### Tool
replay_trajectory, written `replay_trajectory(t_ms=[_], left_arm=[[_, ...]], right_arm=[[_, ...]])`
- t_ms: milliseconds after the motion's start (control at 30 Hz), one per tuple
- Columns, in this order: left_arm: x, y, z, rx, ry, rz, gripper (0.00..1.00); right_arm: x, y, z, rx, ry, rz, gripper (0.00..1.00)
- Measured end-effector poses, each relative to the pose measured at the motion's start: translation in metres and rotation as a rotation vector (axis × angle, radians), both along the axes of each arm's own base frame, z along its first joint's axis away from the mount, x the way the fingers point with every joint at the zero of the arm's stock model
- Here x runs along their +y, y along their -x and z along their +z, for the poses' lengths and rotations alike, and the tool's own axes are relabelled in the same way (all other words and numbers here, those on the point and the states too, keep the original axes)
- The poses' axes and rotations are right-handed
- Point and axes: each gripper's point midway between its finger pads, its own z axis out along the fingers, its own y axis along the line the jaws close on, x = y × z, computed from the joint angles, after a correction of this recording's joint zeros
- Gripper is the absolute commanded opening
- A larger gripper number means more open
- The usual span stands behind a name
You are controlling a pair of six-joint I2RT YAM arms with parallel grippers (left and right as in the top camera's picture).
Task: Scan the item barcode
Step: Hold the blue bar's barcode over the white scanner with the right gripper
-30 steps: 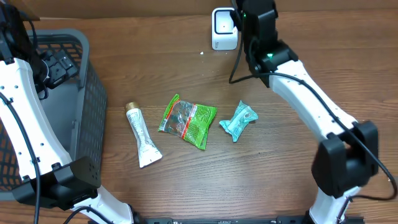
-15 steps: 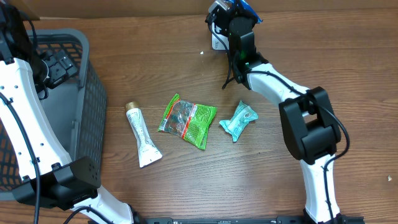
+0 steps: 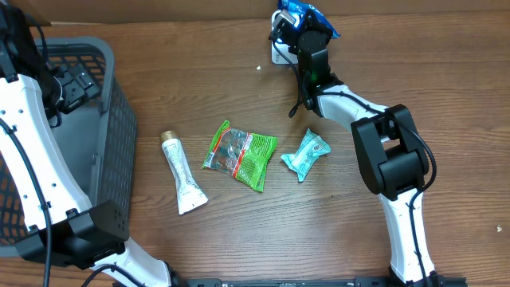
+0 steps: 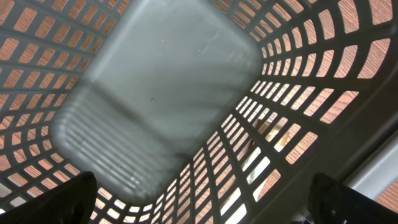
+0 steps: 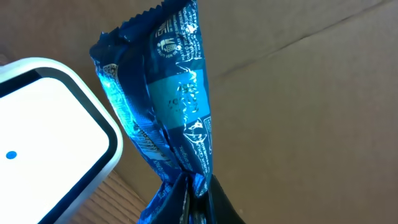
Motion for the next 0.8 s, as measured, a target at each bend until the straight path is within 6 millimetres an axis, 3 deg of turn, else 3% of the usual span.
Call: replay_trajectory(t_ms=[233,800], left_arm=[[0.0,0.0,0.0,0.0,0.0,0.0,0.99],[0.0,0.0,0.0,0.0,0.0,0.0,1.0]], right_arm=[[0.001,-0.001,-0.03,0.045,0.016,0.001,0.04],[-0.001,0.001,-0.024,0.015,0.004,-0.04,0.04]])
